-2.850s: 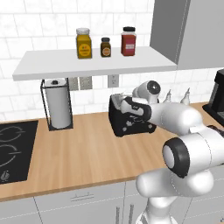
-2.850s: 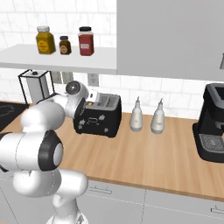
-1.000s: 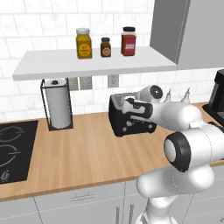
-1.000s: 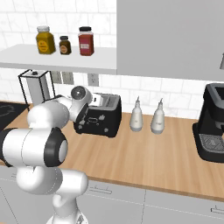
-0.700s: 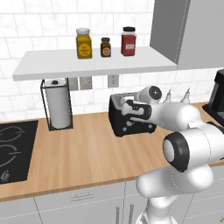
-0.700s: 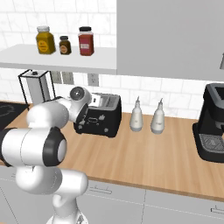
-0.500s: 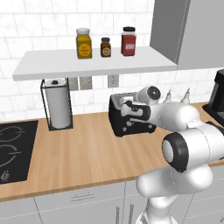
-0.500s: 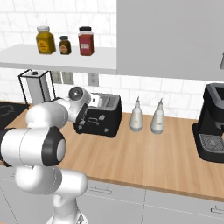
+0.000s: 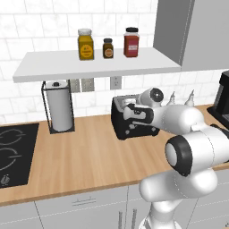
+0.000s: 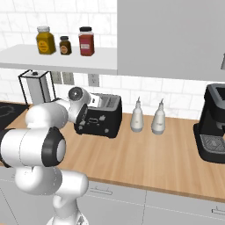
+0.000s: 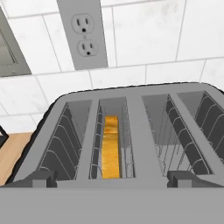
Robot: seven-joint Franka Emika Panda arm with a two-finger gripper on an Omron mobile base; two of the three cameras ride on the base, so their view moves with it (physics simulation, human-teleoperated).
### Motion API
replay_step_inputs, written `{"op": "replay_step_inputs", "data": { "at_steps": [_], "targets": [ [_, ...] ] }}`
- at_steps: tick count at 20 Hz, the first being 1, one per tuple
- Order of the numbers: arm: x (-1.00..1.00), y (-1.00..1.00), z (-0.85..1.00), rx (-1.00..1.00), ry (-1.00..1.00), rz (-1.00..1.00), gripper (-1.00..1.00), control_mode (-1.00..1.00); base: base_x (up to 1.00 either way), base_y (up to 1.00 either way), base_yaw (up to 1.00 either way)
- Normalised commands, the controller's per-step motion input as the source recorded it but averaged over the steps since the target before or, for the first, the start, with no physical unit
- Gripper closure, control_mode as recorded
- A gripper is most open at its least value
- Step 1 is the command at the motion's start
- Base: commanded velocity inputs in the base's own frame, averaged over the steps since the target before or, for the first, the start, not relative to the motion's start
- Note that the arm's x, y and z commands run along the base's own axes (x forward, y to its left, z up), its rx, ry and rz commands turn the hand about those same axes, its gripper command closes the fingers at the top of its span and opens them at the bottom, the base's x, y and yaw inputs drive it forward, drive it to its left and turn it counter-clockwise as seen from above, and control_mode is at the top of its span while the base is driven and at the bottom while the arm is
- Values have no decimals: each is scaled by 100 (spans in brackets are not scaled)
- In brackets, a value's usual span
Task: Start the toaster. Once the lever pops up, take the bread to the plate on the dining counter.
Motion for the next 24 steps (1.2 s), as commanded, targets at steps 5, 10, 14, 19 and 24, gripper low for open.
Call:
{"op": "replay_step_inputs", "data": {
  "at_steps": [5,10,14,19,24],
  "targets": [
    [0,0,-1,0,0,0,-100,-100,0,0,0],
    [0,0,0,0,0,0,-100,-100,0,0,0],
    [0,0,0,0,0,0,-100,-100,0,0,0],
    [0,0,0,0,0,0,-100,-100,0,0,0],
    [0,0,0,0,0,0,-100,-100,0,0,0]
  ]
}}
